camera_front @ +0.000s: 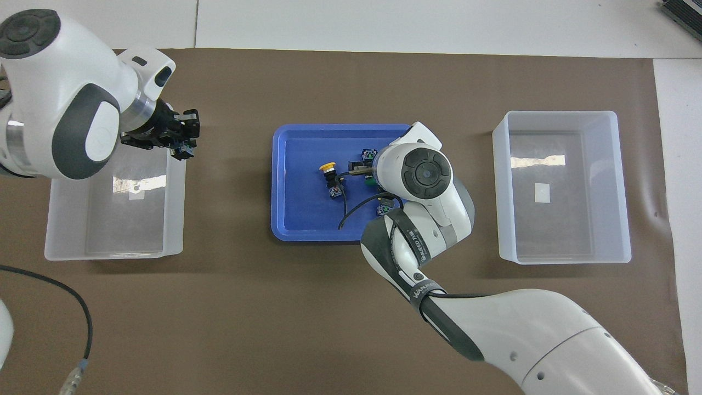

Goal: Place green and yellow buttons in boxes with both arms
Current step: 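Carry the yellow button to the near box while the right gripper carries green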

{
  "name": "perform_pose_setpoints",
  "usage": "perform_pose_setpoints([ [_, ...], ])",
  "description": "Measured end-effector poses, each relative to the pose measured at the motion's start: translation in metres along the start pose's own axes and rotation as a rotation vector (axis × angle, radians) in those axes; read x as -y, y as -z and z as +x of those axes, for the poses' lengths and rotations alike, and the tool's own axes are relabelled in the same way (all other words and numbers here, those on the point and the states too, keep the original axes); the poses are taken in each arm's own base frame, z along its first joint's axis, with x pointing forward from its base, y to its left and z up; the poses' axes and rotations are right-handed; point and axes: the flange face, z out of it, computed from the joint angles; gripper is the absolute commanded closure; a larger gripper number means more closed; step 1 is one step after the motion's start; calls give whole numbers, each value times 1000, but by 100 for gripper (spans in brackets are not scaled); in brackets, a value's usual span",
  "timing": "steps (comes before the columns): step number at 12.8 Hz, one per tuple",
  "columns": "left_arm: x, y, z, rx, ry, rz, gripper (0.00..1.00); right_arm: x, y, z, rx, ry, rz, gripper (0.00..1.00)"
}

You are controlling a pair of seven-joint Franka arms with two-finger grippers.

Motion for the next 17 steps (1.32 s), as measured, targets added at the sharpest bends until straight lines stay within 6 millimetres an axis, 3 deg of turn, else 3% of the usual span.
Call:
perform_pose_setpoints([
  [1,23,4,7,2,-40,0,100,0,-3,-1,-4,-2,3,33],
  [3,64,7,16,1,-120,-3,100,1,-7,-1,-5,-2,4,68],
  [4,78,8,19,0,-149,-4,100,1,-6,-1,-5,-2,4,88],
  [5,90,8,21,-2,-171,-5,100,1,-6,-1,-7,-2,5,100],
  [8,106,0,22,0,-196,-5,100,1,-5,0,-10,-5,6,100],
  [11,106,-43,18,-25,-204,-5,100,-4,9,12,-37,-25,9,100],
  [14,112,-78,9,-19,-225,35,100,-25,64,31,-36,-71,-14,100],
  [17,117,-113,0,-62,-230,44,100,-83,113,40,-28,-155,-49,100],
])
